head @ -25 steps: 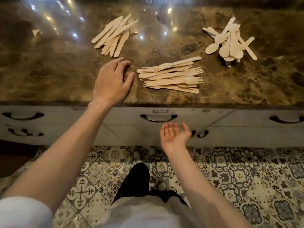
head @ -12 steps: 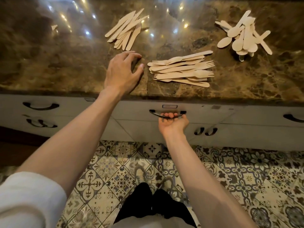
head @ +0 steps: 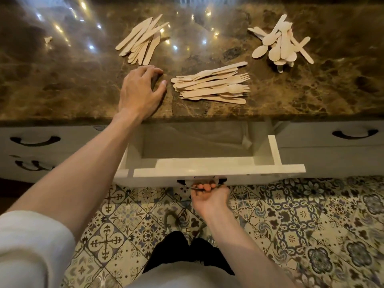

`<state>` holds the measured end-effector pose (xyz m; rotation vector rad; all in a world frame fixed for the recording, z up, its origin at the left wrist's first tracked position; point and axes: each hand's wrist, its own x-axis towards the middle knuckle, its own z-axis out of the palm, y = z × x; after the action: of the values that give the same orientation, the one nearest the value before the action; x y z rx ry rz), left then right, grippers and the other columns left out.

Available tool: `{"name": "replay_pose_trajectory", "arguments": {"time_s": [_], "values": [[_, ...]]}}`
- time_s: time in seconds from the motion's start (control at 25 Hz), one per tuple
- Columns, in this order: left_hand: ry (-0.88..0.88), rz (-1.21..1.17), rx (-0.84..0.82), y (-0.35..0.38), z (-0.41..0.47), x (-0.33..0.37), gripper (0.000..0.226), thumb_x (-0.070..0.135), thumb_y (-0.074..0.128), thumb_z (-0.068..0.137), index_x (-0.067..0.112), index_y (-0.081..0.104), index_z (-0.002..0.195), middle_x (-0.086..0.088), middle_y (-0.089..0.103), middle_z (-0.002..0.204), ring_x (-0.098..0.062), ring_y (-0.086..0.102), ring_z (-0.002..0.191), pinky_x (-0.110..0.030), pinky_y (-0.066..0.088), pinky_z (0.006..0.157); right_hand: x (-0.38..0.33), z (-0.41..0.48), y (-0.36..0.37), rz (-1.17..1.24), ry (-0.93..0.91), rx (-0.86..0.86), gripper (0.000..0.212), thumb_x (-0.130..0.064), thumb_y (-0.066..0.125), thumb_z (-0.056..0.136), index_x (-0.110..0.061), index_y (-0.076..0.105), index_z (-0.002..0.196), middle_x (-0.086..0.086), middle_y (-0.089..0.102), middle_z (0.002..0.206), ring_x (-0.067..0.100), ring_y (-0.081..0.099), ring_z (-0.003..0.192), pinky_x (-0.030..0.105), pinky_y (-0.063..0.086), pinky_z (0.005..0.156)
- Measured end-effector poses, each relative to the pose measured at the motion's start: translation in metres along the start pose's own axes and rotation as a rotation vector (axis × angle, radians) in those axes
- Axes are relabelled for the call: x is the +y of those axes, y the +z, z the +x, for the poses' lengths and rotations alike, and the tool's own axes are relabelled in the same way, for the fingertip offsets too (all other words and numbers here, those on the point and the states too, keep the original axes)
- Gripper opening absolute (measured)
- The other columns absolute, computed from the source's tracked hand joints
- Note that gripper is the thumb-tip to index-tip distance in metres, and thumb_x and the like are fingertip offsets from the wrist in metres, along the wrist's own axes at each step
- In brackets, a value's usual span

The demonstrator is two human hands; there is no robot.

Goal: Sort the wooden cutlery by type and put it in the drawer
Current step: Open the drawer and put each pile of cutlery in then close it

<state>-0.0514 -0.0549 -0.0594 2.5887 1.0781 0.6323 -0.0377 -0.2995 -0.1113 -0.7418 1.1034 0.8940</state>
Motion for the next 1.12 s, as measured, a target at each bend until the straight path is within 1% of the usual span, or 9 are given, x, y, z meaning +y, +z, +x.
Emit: {"name": "replay_pose_trajectory", "arguments": {"time_s": [0.2, 0.36, 0.56, 0.76, 0.92, 1.0, 1.04, 1.08, 1.12], "values": [[-0.007, -0.008, -0.007, 0.0, -0.002, 0.001, 0.042, 0.045, 0.046, 0.09, 0.025, 0.053, 0.126, -0.001, 0.052, 0.131, -0.02, 0.043, 0.12, -0.037, 0.032, 0.101, 0.007, -0.012, -0.054, -0.029, 0.025, 0.079, 0.036, -0.021, 0.031, 0.098, -0.014, 0.042, 0.064, 0.004, 0.042, 0.06, 0.017, 0.036, 0.055, 0.028, 0.043, 0.07], [-0.013, -0.005, -0.033, -0.001, -0.004, 0.001, 0.042, 0.045, 0.044, 0.091, 0.025, 0.05, 0.128, -0.002, 0.049, 0.135, -0.021, 0.041, 0.123, -0.038, 0.032, 0.102, 0.015, -0.023, -0.083, -0.025, 0.028, 0.129, 0.033, -0.019, 0.035, 0.093, -0.013, 0.046, 0.063, 0.005, 0.047, 0.051, 0.019, 0.039, 0.051, 0.029, 0.045, 0.063], [-0.009, 0.0, -0.05, -0.002, -0.007, 0.001, 0.044, 0.043, 0.043, 0.093, 0.024, 0.048, 0.131, -0.002, 0.045, 0.139, -0.022, 0.038, 0.127, -0.041, 0.03, 0.104, 0.02, -0.032, -0.108, -0.042, 0.034, 0.215, 0.042, -0.023, 0.039, 0.093, -0.016, 0.042, 0.052, 0.001, 0.042, 0.033, 0.019, 0.035, 0.046, 0.029, 0.04, 0.058], [-0.011, -0.004, -0.054, -0.002, -0.007, 0.001, 0.044, 0.043, 0.043, 0.093, 0.024, 0.048, 0.132, -0.002, 0.045, 0.14, -0.022, 0.038, 0.127, -0.041, 0.03, 0.104, 0.017, -0.035, -0.115, -0.085, 0.049, 0.288, 0.035, -0.024, 0.045, 0.091, -0.011, 0.047, 0.059, 0.005, 0.044, 0.035, 0.023, 0.039, 0.05, 0.031, 0.042, 0.059], [-0.011, -0.01, -0.056, -0.003, -0.005, -0.001, 0.044, 0.044, 0.044, 0.093, 0.025, 0.048, 0.131, -0.001, 0.045, 0.14, -0.022, 0.039, 0.127, -0.041, 0.03, 0.103, 0.007, -0.043, -0.11, -0.244, 0.055, 0.329, 0.032, -0.03, 0.048, 0.095, -0.007, 0.054, 0.073, 0.013, 0.054, 0.064, 0.027, 0.048, 0.061, 0.034, 0.046, 0.063], [-0.01, -0.015, -0.06, -0.002, -0.005, -0.002, 0.043, 0.044, 0.044, 0.092, 0.024, 0.049, 0.131, -0.001, 0.046, 0.14, -0.022, 0.039, 0.127, -0.042, 0.031, 0.103, -0.003, -0.058, -0.106, -0.382, 0.052, 0.276, 0.024, -0.02, 0.042, 0.099, -0.005, 0.061, 0.095, 0.024, 0.065, 0.085, 0.034, 0.057, 0.084, 0.036, 0.048, 0.079], [-0.005, -0.022, -0.057, -0.001, -0.005, -0.003, 0.043, 0.043, 0.045, 0.092, 0.024, 0.05, 0.13, -0.001, 0.047, 0.139, -0.022, 0.04, 0.126, -0.042, 0.031, 0.103, -0.011, -0.067, -0.105, -0.434, 0.053, 0.239, 0.027, -0.011, 0.039, 0.099, 0.004, 0.057, 0.112, 0.031, 0.061, 0.111, 0.039, 0.053, 0.107, 0.036, 0.042, 0.092], [0.0, -0.029, -0.052, -0.001, -0.006, -0.004, 0.042, 0.043, 0.045, 0.092, 0.023, 0.051, 0.129, -0.001, 0.047, 0.138, -0.022, 0.04, 0.126, -0.042, 0.032, 0.102, -0.02, -0.081, -0.105, -0.476, 0.074, 0.159, 0.03, -0.004, 0.039, 0.097, 0.015, 0.05, 0.119, 0.035, 0.048, 0.129, 0.042, 0.044, 0.121, 0.039, 0.036, 0.097], [0.005, -0.034, -0.044, -0.001, -0.006, -0.005, 0.042, 0.043, 0.046, 0.092, 0.023, 0.052, 0.128, -0.001, 0.049, 0.137, -0.022, 0.042, 0.124, -0.042, 0.032, 0.101, -0.029, -0.096, -0.105, -0.519, 0.135, 0.04, 0.03, 0.001, 0.043, 0.093, 0.021, 0.05, 0.115, 0.035, 0.043, 0.134, 0.045, 0.043, 0.122, 0.04, 0.038, 0.092]]}}
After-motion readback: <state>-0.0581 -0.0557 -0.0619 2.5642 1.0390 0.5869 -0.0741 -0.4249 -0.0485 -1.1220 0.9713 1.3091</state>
